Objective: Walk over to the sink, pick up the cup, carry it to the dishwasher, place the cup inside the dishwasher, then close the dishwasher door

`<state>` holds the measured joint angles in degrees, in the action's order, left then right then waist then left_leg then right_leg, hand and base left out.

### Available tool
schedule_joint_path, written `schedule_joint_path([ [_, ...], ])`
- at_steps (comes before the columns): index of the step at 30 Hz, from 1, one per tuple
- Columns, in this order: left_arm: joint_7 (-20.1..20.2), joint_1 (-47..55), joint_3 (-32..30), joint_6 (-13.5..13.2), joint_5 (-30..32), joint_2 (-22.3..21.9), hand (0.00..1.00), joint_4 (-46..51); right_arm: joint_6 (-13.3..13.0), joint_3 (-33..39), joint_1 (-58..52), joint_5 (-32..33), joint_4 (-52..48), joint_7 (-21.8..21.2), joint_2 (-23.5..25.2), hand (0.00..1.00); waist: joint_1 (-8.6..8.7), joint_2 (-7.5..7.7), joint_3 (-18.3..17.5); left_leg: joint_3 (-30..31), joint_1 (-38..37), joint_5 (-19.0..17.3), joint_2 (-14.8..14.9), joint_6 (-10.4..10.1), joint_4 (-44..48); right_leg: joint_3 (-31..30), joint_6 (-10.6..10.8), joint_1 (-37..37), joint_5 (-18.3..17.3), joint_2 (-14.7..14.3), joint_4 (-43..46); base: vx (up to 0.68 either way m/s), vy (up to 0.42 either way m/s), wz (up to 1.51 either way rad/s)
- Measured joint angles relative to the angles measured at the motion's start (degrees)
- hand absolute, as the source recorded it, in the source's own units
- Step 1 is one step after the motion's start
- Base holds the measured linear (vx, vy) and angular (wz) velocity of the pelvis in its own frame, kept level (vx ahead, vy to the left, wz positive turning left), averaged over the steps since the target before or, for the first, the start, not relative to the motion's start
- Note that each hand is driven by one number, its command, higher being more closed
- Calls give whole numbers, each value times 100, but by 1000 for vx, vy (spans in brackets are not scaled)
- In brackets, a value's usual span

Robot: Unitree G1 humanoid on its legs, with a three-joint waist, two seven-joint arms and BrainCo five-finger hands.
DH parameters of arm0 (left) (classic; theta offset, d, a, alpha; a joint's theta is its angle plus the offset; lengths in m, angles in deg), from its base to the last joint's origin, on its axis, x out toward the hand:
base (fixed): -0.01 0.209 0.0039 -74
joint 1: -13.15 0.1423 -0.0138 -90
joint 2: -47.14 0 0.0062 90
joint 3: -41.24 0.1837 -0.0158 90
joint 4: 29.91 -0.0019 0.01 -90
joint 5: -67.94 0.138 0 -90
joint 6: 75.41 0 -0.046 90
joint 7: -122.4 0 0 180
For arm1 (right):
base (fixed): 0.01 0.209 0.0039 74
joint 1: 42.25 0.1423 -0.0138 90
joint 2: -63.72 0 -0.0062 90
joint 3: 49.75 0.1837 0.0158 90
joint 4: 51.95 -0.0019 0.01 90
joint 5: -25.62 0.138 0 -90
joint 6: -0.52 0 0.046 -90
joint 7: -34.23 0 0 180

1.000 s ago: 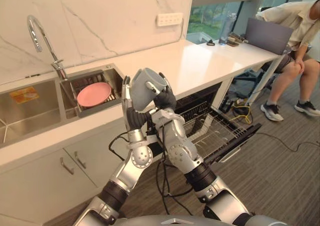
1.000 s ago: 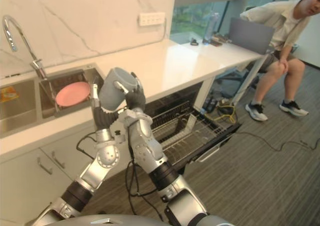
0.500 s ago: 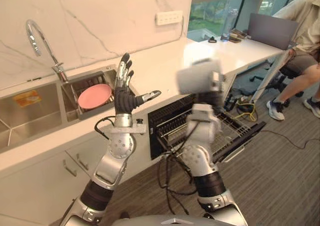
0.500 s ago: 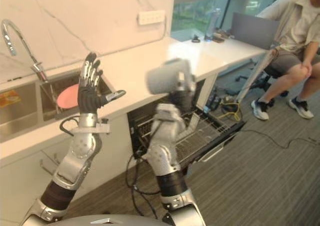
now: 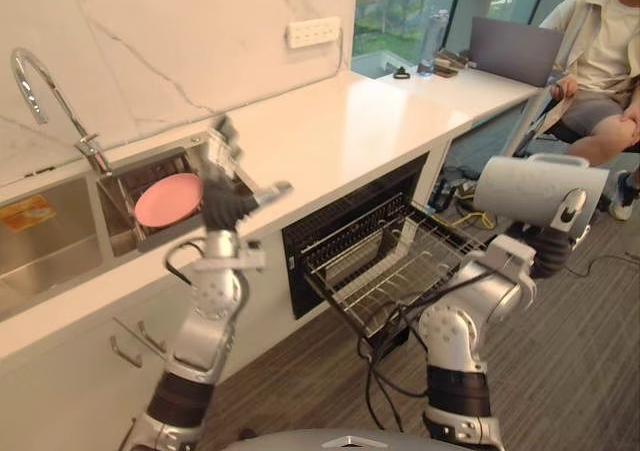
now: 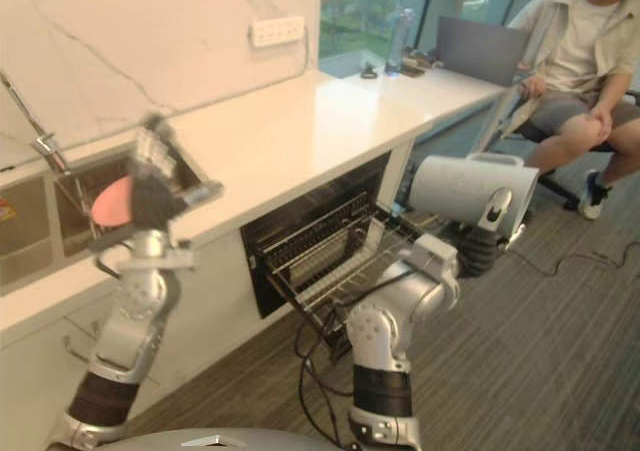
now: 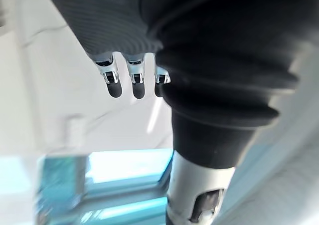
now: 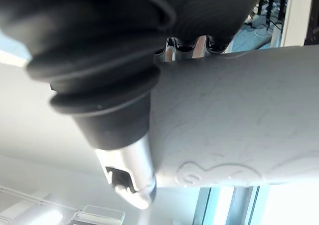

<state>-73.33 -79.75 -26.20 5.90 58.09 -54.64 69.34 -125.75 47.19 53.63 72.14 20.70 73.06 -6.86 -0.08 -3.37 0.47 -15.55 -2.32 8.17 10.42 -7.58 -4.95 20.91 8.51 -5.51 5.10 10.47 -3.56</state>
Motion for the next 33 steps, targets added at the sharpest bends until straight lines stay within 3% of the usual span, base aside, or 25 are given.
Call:
schedule_joint_path([
  [2,435,738,829,92,-160,-252,0,-162,169,175,-281,-182,0,-216,2,100,79,64,42,-41,29,-21,8,-8,0,-19,15,47,-11,3,15,28,2,-9],
  [4,920,962,1115,94,-532,-230,0,-171,280,432,-477,-192,0,-394,-7,100,74,106,70,-42,26,-28,15,-8,0,-9,34,46,-24,-1,27,33,-5,-1],
  [5,1050,964,1102,94,-655,-198,0,-171,303,505,-526,-191,0,-437,-14,100,69,114,75,-41,26,-29,14,-7,0,-7,43,47,-26,0,37,39,-1,4],
  [7,1626,1030,930,172,-1571,-256,0,-170,452,791,-649,-189,40,-686,-25,100,49,164,104,-24,28,-34,-3,11,0,16,68,45,-33,25,78,40,7,5],
  [10,2233,1106,902,485,-2380,-249,0,-433,595,1021,-708,-185,114,-998,-158,100,-4,166,103,-8,34,-29,-9,27,-1,41,62,37,-36,35,92,24,2,5],
  [14,2762,1292,1180,1025,-2482,-249,0,-1075,786,1184,-699,-189,402,-1268,-406,100,9,200,92,106,120,-15,-24,38,-1,171,71,32,-44,46,93,13,-3,13],
  [18,2711,1376,1090,1216,-1947,-229,0,-1869,1023,1405,-472,-195,988,-1470,-643,100,7,253,88,180,154,8,-54,56,-1,227,71,25,-43,71,114,-1,7,12],
  [23,2321,1392,479,1310,-927,-74,0,-3253,1725,1398,-137,-349,1920,-1906,-1233,100,-20,321,79,356,276,28,-79,56,-3,369,78,25,-56,95,121,-32,1,17],
  [24,2107,1398,219,1295,-342,57,0,-3722,2009,1347,1,-431,2235,-2016,-1317,100,-39,349,84,422,286,40,-99,40,-3,429,75,-7,-58,96,118,-23,10,17],
  [26,1940,1398,33,1279,53,151,0,-4014,2189,1326,55,-495,2419,-2088,-1307,100,-27,396,106,485,277,46,-118,34,-3,498,76,-71,-68,100,101,-16,10,18],
  [28,1603,1450,-449,1159,677,262,0,-4494,2614,1147,187,-644,2742,-2218,-1319,100,-69,424,89,490,267,41,-146,40,-3,503,79,-78,-109,119,81,-9,15,6],
  [33,1075,1404,-1220,958,1368,438,0,-5083,3300,827,357,-651,3450,-2629,-1318,100,-139,535,138,630,319,24,-197,66,-3,651,92,-154,-119,140,48,2,8,15],
])
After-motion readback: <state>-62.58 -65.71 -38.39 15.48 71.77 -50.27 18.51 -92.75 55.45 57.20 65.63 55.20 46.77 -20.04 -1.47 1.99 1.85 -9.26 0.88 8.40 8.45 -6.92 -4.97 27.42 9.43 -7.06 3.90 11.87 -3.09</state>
